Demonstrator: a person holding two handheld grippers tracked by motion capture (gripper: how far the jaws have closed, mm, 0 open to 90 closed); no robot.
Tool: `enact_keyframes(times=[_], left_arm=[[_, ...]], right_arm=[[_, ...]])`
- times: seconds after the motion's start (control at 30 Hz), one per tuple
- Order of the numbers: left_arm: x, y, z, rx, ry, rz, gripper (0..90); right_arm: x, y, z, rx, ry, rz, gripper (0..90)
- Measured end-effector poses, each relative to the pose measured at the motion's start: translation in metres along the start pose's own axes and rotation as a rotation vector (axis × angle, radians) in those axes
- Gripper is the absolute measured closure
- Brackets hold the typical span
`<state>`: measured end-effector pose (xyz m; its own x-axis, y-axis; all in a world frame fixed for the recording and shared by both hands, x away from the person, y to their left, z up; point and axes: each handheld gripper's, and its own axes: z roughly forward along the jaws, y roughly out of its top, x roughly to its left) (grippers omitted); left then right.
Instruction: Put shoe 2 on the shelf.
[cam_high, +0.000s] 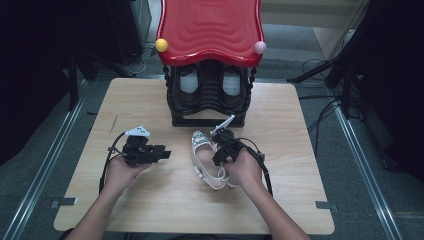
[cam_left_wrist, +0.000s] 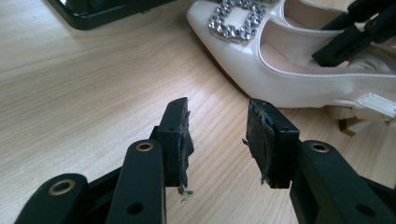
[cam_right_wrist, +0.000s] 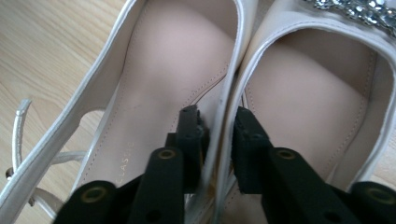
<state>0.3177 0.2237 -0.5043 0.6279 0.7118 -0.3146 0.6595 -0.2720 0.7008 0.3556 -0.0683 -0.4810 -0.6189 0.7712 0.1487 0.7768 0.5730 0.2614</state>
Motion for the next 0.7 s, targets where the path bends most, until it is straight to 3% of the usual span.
enact_keyframes(times=[0.07,0.23,0.3,0.53,0.7], left_arm=[[0.002,0.000,0.000,0.004,0.006,0.004,59.0],[0.004,-0.001,-0.002,-0.004,0.016,-0.006,58.9],[0.005,-0.001,-0.002,-0.002,0.017,-0.010,58.8],[0.008,-0.002,-0.004,-0.010,0.026,-0.015,58.5],[0.015,-0.003,-0.009,-0.017,0.040,-0.024,58.3]], right_arm=[[-0.001,0.002,-0.001,0.019,0.006,0.007,83.0],[-0.017,0.004,-0.004,0.031,0.110,0.035,85.3],[-0.017,0.005,-0.007,0.030,0.108,0.025,85.7],[-0.009,0.012,-0.026,0.068,0.083,-0.089,85.9],[0.007,0.019,-0.039,0.118,0.070,-0.252,85.8]])
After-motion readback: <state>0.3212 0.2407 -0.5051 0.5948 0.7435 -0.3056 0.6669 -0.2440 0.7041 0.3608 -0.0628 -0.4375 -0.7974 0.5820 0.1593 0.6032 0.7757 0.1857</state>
